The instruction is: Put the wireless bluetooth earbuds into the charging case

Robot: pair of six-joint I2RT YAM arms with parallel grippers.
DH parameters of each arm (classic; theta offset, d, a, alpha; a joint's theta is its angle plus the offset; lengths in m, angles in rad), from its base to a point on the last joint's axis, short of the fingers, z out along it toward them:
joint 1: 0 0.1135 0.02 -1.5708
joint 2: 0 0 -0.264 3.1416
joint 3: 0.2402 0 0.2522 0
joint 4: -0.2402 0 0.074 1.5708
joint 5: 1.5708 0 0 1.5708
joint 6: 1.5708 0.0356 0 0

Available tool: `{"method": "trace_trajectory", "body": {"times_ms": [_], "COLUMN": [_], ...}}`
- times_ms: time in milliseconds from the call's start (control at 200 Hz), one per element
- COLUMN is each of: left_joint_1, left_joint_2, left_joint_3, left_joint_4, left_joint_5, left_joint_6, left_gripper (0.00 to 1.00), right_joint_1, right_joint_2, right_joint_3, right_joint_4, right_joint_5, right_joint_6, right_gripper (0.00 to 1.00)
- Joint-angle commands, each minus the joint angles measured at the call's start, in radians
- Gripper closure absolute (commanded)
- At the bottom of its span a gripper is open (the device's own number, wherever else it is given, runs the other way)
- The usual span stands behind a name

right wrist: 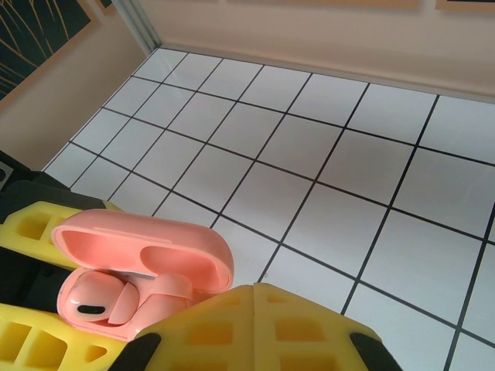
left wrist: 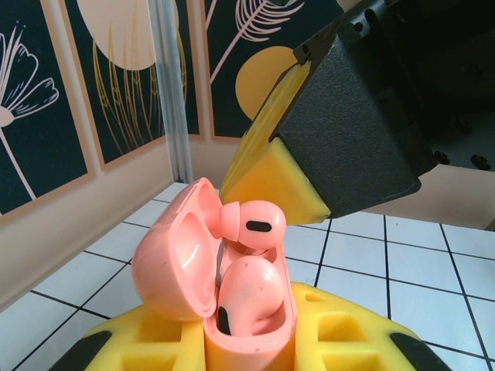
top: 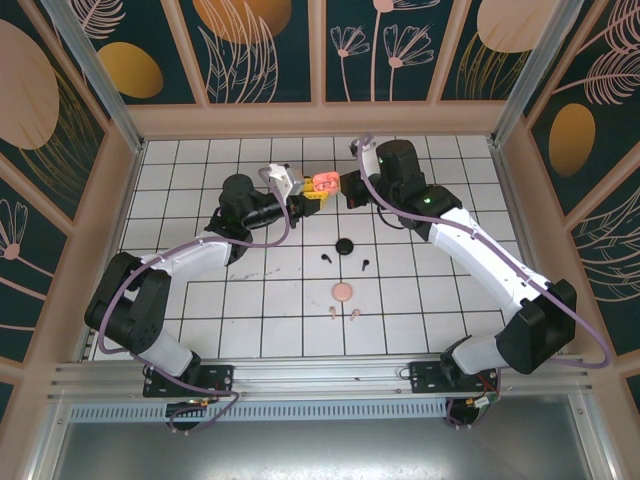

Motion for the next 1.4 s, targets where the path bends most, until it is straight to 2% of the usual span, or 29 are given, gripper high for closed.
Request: {"method": "trace_trajectory", "body": {"times_ms": [0,300,1396], "left_joint_1": [-0.005,-0.004,-0.005], "left_joint_2": [-0.004,0.002,0.019], "left_joint_3": [0.002,0.007,0.028], "left_joint_4": [0.037,0.03,0.034], "left_joint_5": [0.01,0.008,0.007], "left_joint_6": [-0.008,-0.004,-0.009], "left_gripper": [1.0,1.0,1.0], "right_joint_1": [-0.008,-0.007,0.038], "right_joint_2": [-0.038,-0.07,-0.016], "right_joint_3": [0.028,0.044,0.007], "right_joint_4": [0.028,0.029,0.011], "right_joint_5": [0.017,0.019,-0.075], "right_joint_6": [0.001,0.01,0.001], "right_gripper": [1.0,1.0,1.0]}}
